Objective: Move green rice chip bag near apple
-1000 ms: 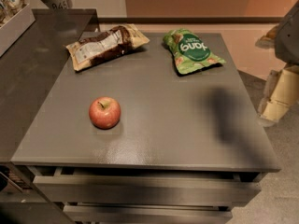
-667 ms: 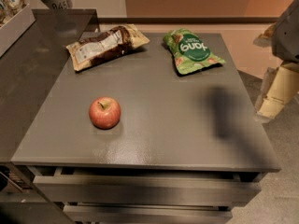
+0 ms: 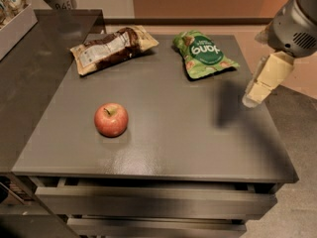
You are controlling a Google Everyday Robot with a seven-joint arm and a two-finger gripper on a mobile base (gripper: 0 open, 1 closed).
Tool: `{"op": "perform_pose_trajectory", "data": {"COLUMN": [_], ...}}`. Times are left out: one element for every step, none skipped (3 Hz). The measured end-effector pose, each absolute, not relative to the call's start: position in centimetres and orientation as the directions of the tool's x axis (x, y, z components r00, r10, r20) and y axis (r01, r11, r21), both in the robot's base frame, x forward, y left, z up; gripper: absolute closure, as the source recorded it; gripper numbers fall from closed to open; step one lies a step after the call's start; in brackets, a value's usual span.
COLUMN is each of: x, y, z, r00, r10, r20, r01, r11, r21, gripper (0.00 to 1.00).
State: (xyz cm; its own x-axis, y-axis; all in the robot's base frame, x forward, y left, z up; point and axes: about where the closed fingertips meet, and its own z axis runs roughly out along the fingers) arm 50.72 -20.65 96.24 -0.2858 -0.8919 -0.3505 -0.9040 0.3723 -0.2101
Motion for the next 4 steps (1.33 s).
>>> {"op": "perform_pose_trajectory", "data": {"x": [54.6,58.8,62.8,66.5], "y": [-19.7,-18.7,-17.5,-16.4], "z": [95.0,93.7,92.6,91.5], "r00": [-0.346,-0.428,-0.5,-0.556], "r10": [-0.835,-0.764,-0.692,-0.623], "r20": [-0.428,-0.483,-0.521,-0.55], "r01": [-0.882,-0.849,-0.809,-0.762], "r11": [0.445,0.523,0.588,0.647], "r21": [-0.155,-0.075,-0.005,0.037], "gripper": [0.0,0.0,0.0,0.0]}}
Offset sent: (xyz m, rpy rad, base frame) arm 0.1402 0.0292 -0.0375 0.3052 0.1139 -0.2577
